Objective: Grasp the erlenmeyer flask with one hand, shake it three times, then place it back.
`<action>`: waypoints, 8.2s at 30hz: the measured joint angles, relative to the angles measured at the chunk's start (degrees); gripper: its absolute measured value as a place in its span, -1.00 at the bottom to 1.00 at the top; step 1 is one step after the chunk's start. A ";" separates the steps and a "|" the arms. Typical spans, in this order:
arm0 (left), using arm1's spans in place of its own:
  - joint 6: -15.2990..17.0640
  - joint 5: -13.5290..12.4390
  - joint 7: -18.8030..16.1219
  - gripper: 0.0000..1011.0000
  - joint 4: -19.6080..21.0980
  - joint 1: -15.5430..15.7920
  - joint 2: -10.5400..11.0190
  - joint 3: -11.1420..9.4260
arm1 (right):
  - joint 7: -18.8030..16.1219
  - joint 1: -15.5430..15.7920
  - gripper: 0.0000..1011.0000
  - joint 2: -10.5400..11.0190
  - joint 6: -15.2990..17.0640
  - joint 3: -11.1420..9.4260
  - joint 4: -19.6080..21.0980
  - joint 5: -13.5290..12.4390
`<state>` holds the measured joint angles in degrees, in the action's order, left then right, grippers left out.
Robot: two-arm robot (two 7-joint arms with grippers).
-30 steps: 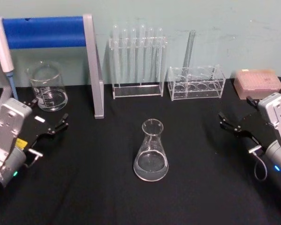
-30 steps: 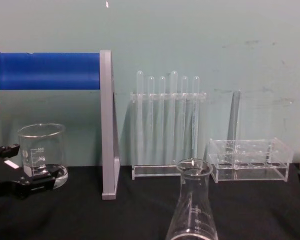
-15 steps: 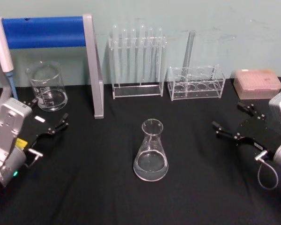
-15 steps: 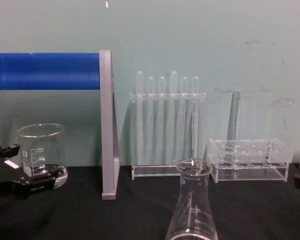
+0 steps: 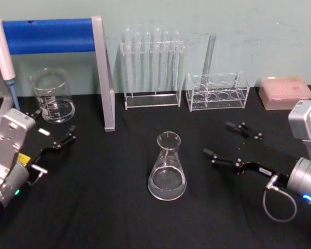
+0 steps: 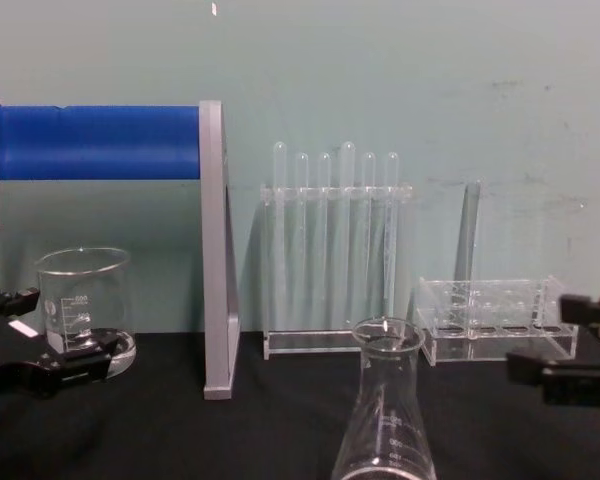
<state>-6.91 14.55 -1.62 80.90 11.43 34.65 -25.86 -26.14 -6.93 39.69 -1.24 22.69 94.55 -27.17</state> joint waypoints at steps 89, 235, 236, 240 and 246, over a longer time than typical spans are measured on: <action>0.00 0.00 0.00 0.98 0.00 0.00 0.00 0.00 | -13.69 -13.91 0.35 -10.80 1.52 9.42 -15.59 -1.48; 0.00 0.00 0.00 0.98 0.00 0.00 0.00 0.00 | 19.14 0.94 -0.10 -23.39 15.82 -3.94 9.54 13.83; 0.00 0.00 0.00 0.98 0.00 0.00 0.00 0.00 | 19.14 0.94 -0.10 -23.39 15.82 -3.94 9.54 13.83; 0.00 0.00 0.00 0.98 0.00 0.00 0.00 0.00 | 13.68 -2.74 -0.10 -24.76 15.28 -0.23 6.31 13.97; 0.00 0.00 0.00 0.98 0.00 0.00 0.00 0.00 | 8.66 -6.27 -0.10 -26.13 14.58 3.29 2.81 13.98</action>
<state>-6.91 14.55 -1.62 80.90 11.44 34.65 -25.86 -17.48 -13.20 13.56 13.35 25.98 97.36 -13.19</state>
